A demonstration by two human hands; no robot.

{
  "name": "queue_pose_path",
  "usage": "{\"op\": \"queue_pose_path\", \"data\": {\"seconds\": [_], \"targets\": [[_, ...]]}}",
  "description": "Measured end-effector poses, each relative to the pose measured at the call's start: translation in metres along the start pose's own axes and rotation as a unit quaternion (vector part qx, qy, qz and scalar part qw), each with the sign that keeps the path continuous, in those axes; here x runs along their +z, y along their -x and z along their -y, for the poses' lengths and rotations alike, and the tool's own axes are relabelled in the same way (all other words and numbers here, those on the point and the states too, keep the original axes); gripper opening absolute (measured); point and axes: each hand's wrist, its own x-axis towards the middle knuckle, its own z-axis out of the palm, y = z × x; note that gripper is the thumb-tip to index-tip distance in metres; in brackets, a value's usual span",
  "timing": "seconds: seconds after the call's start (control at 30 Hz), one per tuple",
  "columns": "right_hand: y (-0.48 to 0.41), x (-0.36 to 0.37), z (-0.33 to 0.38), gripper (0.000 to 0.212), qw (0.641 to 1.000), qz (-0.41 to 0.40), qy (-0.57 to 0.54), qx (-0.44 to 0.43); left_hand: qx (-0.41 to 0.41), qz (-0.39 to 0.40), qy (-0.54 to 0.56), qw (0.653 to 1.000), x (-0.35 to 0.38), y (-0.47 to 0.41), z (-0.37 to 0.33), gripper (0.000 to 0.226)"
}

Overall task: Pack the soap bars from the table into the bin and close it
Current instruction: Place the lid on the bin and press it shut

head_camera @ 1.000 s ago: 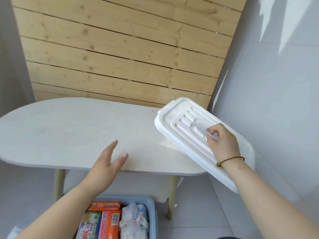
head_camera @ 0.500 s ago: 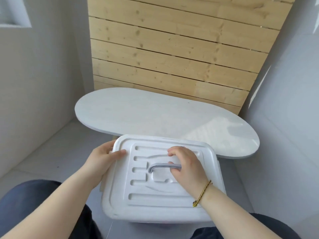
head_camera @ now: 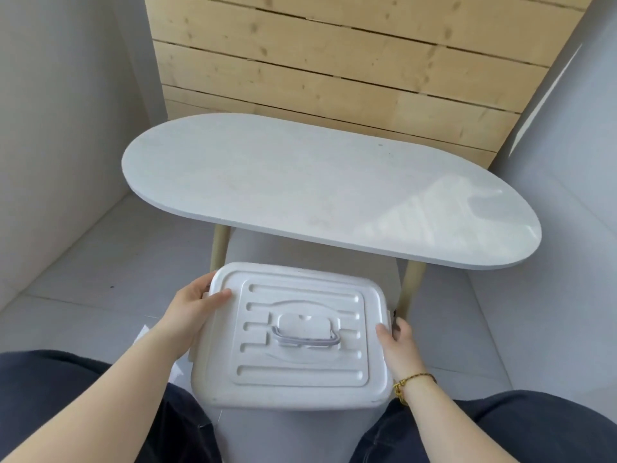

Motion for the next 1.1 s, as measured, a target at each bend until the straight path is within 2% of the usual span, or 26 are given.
{"op": "queue_pose_path", "data": {"seconds": [0.1, 0.23, 0.37, 0.57, 0.77, 1.1], "targets": [[-0.017, 0.001, -0.009, 0.027, 1.0, -0.012, 0.027, 0.003, -0.007, -0.025, -0.02, 0.999, 0.016, -0.025, 0.008, 0.026], [-0.036, 0.01, -0.024, 0.027, 0.997, -0.063, 0.031, 0.031, -0.016, -0.098, -0.177, 0.979, 0.044, -0.061, 0.023, 0.045], [-0.055, 0.021, -0.038, 0.031, 0.992, -0.111, 0.036, 0.044, -0.033, -0.089, -0.256, 0.962, 0.059, -0.089, 0.046, 0.053], [-0.074, 0.045, -0.048, 0.039, 0.986, -0.14, 0.064, 0.072, -0.055, -0.124, -0.266, 0.955, 0.062, -0.102, 0.078, 0.052], [-0.089, 0.052, -0.06, 0.04, 0.982, -0.135, 0.091, 0.1, -0.081, -0.12, -0.248, 0.958, 0.067, -0.11, 0.095, 0.05], [-0.107, 0.055, -0.065, 0.042, 0.981, -0.135, 0.105, 0.091, -0.072, -0.095, -0.336, 0.934, 0.069, -0.134, 0.107, 0.048]]}}
